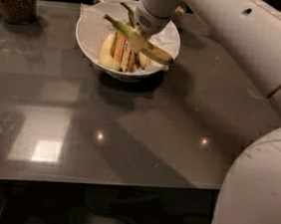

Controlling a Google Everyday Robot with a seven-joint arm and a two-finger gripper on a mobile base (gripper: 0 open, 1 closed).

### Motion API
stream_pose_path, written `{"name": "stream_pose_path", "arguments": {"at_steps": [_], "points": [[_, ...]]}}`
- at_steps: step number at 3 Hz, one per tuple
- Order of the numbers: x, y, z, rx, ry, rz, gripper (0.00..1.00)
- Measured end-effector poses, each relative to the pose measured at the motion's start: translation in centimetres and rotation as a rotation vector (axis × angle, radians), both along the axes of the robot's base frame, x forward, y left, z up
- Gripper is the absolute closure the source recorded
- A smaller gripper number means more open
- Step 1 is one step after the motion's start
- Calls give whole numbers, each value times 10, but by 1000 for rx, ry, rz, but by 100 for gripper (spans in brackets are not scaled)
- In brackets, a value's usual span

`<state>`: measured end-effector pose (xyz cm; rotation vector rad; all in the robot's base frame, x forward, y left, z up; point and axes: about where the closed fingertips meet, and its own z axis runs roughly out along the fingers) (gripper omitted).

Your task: Pick banana from white bowl

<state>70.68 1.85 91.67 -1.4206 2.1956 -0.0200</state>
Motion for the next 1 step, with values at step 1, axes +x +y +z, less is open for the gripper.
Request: {"name": "stream_pose_path", "arguments": {"at_steps": [1], "points": [[-23, -1, 23, 21, -21, 53, 100]]}}
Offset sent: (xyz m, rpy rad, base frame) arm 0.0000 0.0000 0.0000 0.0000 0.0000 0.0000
